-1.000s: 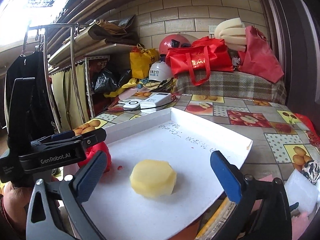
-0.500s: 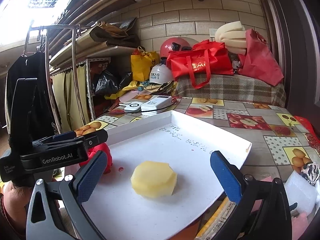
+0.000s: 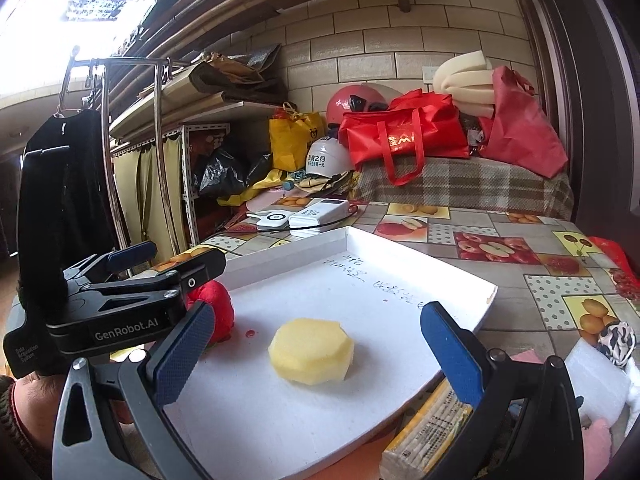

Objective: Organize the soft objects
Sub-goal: 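Withdraw both open tools from the tray back toward the pile, then grasp the tissue packet with the left tool while the right tool grasps the pink fluffy ball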

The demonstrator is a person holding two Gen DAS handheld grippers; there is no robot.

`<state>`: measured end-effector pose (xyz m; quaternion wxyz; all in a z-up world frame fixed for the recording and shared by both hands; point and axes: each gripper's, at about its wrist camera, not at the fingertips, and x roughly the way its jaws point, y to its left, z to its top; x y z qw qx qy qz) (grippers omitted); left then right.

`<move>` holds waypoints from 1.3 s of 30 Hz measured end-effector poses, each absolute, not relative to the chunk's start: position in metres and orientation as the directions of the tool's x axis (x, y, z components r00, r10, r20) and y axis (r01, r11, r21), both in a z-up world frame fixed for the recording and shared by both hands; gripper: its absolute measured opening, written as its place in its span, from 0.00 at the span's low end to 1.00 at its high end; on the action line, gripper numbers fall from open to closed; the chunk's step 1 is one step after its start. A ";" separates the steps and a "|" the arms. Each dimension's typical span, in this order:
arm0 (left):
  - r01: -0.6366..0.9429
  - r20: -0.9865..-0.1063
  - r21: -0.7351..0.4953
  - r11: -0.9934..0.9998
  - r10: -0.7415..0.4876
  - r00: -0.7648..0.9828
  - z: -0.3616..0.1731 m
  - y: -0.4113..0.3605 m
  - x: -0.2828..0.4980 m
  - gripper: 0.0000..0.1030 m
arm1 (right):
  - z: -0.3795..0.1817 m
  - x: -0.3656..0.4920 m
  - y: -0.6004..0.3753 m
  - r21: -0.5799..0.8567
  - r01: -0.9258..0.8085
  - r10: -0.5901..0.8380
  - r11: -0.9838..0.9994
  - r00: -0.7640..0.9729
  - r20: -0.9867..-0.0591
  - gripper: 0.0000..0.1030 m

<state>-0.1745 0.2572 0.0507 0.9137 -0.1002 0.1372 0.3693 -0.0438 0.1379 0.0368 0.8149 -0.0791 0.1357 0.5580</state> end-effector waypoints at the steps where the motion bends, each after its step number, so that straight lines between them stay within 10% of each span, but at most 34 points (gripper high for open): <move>1: -0.701 -0.328 -0.078 0.709 0.646 0.690 0.050 0.256 -0.174 1.00 | 0.036 -0.044 0.136 0.020 -0.931 0.886 0.365 0.341 -0.313 1.00; 18: -0.613 -0.331 -0.047 0.789 0.566 0.755 0.049 0.207 -0.162 1.00 | 0.031 -0.027 0.077 -0.016 -0.931 0.847 0.364 0.338 -0.410 1.00; 29: -0.580 -0.327 -0.045 0.814 0.536 0.778 0.050 0.196 -0.157 1.00 | 0.053 0.011 -0.027 0.104 -0.858 0.861 0.504 0.489 -0.138 1.00; 39: -0.281 -0.417 -0.047 0.958 0.237 0.878 0.049 0.134 -0.115 1.00 | 0.043 0.053 -0.085 0.009 -0.820 0.772 0.573 0.535 -0.344 1.00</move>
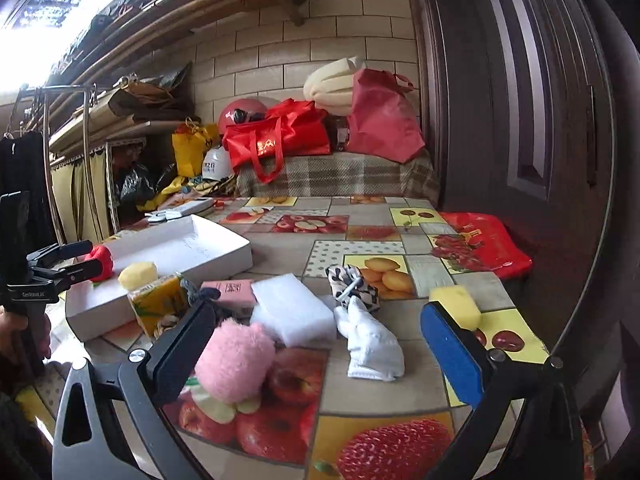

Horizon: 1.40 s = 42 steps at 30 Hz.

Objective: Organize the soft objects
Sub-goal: 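Grasp the tissue packet with the left tool while the right tool grasps the pink fluffy ball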

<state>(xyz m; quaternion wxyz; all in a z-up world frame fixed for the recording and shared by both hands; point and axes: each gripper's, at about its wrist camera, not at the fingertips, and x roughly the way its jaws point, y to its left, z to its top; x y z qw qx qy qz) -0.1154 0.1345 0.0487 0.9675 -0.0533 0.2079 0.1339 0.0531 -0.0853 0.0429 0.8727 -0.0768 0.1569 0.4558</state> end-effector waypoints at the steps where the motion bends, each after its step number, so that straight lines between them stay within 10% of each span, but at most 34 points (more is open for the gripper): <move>1: -0.252 -0.432 -0.042 0.967 0.210 0.877 0.048 0.127 -0.110 1.00 | 0.041 0.051 -0.083 0.010 -0.829 0.772 0.560 0.517 -0.369 1.00; 13: -0.299 -0.502 -0.042 0.953 0.239 0.831 0.041 0.130 -0.096 1.00 | 0.005 0.047 0.009 -0.045 -0.891 0.656 0.453 0.367 -0.660 1.00; 17: -0.261 -0.521 0.014 0.965 0.230 0.822 0.038 0.119 -0.088 0.92 | -0.001 0.070 0.003 0.092 -0.887 0.682 0.453 0.277 -0.677 0.58; 25: -0.228 -0.577 0.026 0.973 0.201 0.792 0.032 0.113 -0.073 0.81 | 0.007 0.083 -0.019 0.188 -0.843 0.724 0.504 0.293 -0.624 0.59; 29: -0.243 -0.615 0.021 0.970 0.204 0.762 0.026 0.116 -0.066 0.52 | 0.010 0.072 -0.009 0.118 -0.865 0.712 0.487 0.315 -0.628 0.59; 42: -0.271 -0.631 -0.084 0.959 0.159 0.759 0.023 0.127 -0.058 0.35 | 0.010 0.078 -0.009 0.138 -0.860 0.716 0.492 0.309 -0.625 0.59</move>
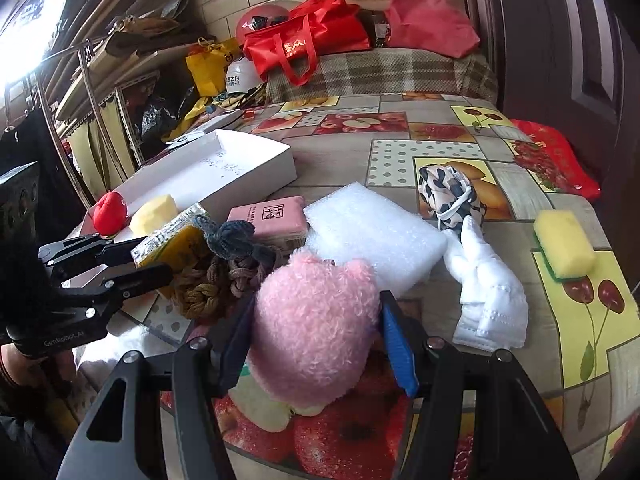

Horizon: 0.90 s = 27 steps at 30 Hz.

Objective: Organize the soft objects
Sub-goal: 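Grasp the tissue packet with the left tool while the right tool grasps the pink fluffy ball, then lift the tissue packet and pink ball and carry both toward the white tray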

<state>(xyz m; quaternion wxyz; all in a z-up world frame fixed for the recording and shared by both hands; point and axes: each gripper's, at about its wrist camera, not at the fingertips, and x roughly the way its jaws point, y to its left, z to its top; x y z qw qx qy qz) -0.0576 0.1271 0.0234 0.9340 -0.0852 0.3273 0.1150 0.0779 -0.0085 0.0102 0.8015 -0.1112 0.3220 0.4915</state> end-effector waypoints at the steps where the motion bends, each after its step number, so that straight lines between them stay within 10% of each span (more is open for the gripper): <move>1: -0.277 -0.638 -0.094 0.956 0.156 0.754 0.023 0.129 -0.056 0.35 | 0.010 0.078 -0.008 0.139 -0.859 0.716 0.493 0.309 -0.626 0.59; 11: -0.257 -0.624 -0.107 0.960 0.137 0.770 0.026 0.127 -0.059 0.23 | 0.014 0.076 -0.013 0.126 -0.851 0.723 0.510 0.344 -0.599 0.58; 27: -0.287 -0.360 -0.013 0.958 0.263 0.895 0.058 0.122 -0.112 0.23 | 0.049 0.029 -0.052 0.025 -0.853 0.831 0.521 0.501 -0.241 0.58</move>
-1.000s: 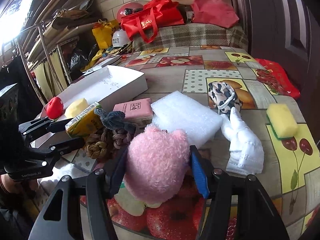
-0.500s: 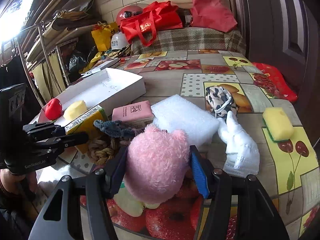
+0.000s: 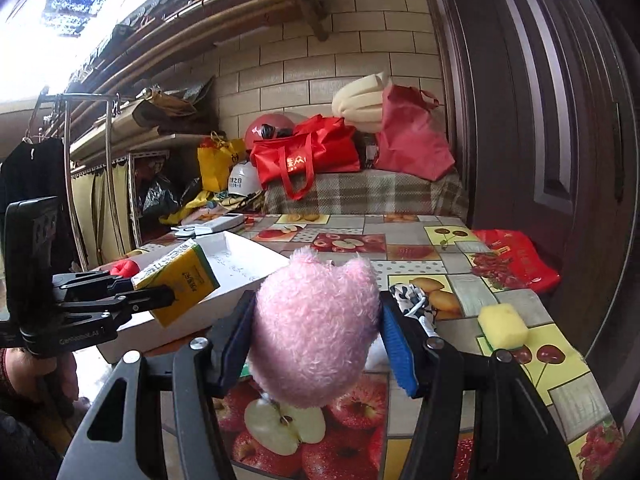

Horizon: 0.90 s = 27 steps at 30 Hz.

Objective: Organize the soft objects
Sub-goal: 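Lift the tissue packet and pink ball and carry both toward the white tray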

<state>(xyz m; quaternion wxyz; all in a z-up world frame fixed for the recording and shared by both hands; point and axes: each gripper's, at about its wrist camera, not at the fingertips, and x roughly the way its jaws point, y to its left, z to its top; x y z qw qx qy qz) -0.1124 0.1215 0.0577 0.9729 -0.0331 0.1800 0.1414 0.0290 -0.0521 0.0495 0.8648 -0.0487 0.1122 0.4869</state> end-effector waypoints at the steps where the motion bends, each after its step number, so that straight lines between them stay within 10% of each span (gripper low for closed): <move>1: -0.295 -0.352 -0.007 0.955 0.274 0.895 0.058 0.124 -0.115 0.23 | 0.049 0.027 -0.049 0.023 -0.857 0.835 0.514 0.494 -0.244 0.58; 27: -0.492 -0.309 -0.006 0.871 0.466 0.829 0.052 0.215 -0.160 0.23 | 0.031 -0.018 0.070 0.004 -0.949 0.888 0.317 0.295 -0.352 0.58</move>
